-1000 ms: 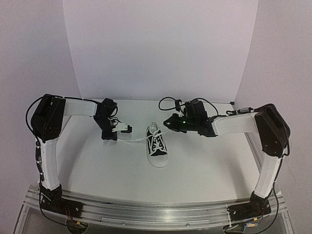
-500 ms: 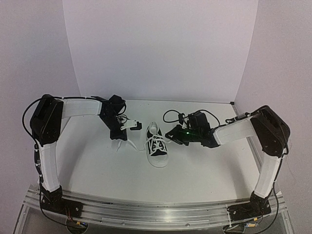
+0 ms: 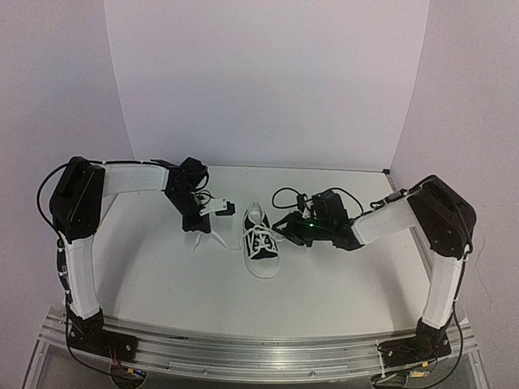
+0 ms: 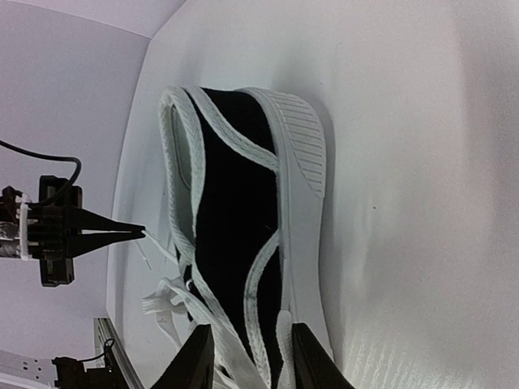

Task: Tie the shoes

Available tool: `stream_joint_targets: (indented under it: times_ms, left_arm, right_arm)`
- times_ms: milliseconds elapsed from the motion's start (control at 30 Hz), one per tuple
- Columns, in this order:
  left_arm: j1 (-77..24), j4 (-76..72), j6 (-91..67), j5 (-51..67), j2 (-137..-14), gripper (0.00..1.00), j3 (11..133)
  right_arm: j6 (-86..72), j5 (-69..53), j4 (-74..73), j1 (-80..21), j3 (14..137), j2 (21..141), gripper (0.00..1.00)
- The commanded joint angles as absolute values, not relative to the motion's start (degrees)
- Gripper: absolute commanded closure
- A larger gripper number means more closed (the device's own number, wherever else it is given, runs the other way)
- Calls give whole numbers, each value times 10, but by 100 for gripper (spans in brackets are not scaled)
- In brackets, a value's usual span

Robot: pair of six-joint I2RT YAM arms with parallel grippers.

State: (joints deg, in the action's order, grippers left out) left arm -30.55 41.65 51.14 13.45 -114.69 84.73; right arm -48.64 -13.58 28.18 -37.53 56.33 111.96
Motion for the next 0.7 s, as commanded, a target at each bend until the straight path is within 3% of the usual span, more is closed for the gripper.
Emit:
stream_joint_targets:
  times_ms: [0,133,400,667]
  left_arm:
    - [-304,422,519,138,-1132,100,854]
    - [-304,421,520,137,-1133,100,855]
    - [-304,425,522,135,-1134,100,856]
    - [-304,426,525,129,-1130,100,849]
  right_arm:
    - [-550,-141,366,-364,557,1129,63]
    - [-598,-147,380,-363,565,1151,62]
    - [-604,-160,384,-363,578,1174,89]
    - [-603,-157,383,-359,565,1169,100]
